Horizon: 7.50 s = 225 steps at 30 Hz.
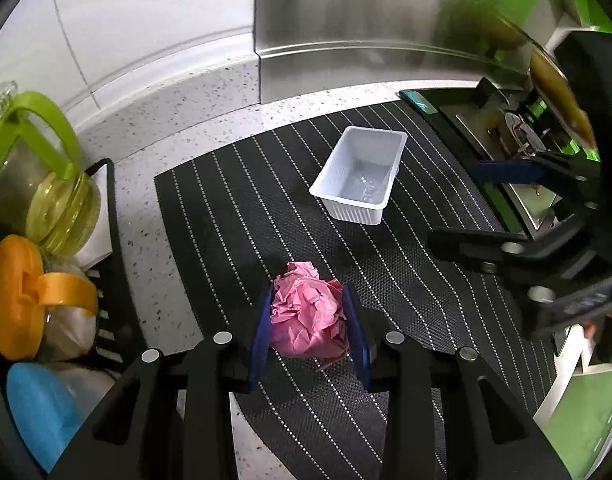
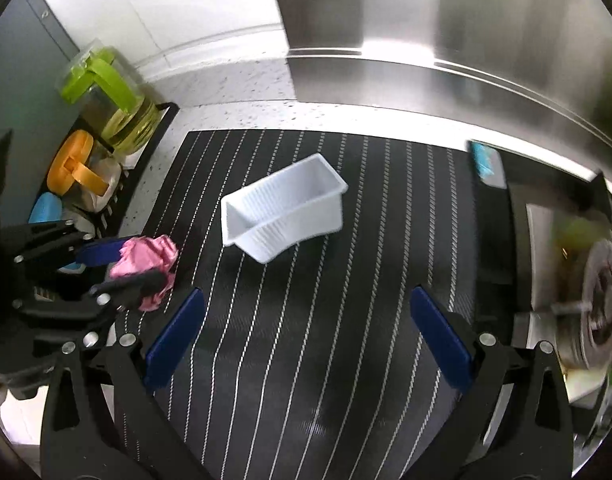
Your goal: Collect trash
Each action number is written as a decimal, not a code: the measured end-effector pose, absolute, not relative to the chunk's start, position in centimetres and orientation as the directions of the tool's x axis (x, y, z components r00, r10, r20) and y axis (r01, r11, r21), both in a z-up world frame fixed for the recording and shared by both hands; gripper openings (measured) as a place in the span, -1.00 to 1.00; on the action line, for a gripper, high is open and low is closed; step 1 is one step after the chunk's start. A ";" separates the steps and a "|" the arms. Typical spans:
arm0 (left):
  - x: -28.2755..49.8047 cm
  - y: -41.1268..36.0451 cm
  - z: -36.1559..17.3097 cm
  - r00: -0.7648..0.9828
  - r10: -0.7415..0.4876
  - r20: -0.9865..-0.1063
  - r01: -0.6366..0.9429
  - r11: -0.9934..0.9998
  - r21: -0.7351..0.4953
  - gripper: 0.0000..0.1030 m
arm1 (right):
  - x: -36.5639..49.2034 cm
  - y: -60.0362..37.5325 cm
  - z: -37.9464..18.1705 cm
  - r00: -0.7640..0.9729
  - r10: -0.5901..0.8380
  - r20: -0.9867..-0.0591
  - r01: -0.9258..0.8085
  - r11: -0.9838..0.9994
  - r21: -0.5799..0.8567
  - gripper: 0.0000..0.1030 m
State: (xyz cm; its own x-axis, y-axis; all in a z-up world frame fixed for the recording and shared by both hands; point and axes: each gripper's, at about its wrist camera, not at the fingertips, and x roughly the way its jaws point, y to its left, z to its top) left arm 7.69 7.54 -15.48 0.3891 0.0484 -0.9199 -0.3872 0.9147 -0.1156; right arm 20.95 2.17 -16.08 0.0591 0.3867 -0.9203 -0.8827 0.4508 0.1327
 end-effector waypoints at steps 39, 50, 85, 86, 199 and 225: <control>5.6 4.6 -11.4 0.434 0.054 -0.900 -0.344 0.933 -0.109 -0.34 | 18.9 -0.7 -12.3 0.127 0.432 -0.893 -0.913 0.402 0.064 0.29; 5.3 -3.0 -8.3 0.472 -0.130 -0.872 0.073 0.991 -0.108 -0.34 | 10.5 -15.1 -7.7 0.379 0.326 -0.866 -0.634 0.773 0.014 0.29; 2.1 -40.9 -26.9 0.198 -0.378 -0.905 0.583 0.787 -0.201 -0.34 | -1.9 -55.4 -30.4 0.346 0.092 -0.934 0.078 0.989 0.126 0.29; 2.3 -41.1 -27.9 0.193 -0.376 -0.907 0.587 0.785 -0.200 -0.34 | -1.5 -55.6 -31.8 0.342 0.096 -0.935 0.081 0.988 0.131 0.29; 0.2 -2.4 -2.0 0.584 -0.103 -0.805 0.096 0.994 -0.058 0.89 | 2.7 -20.5 -1.6 0.485 0.386 -0.785 -0.532 0.843 0.086 0.94; 0.2 0.5 -3.0 0.545 -0.044 -0.837 -0.061 0.994 -0.092 0.89 | 7.2 -16.3 -2.5 0.312 0.504 -0.806 -0.752 0.649 0.115 0.94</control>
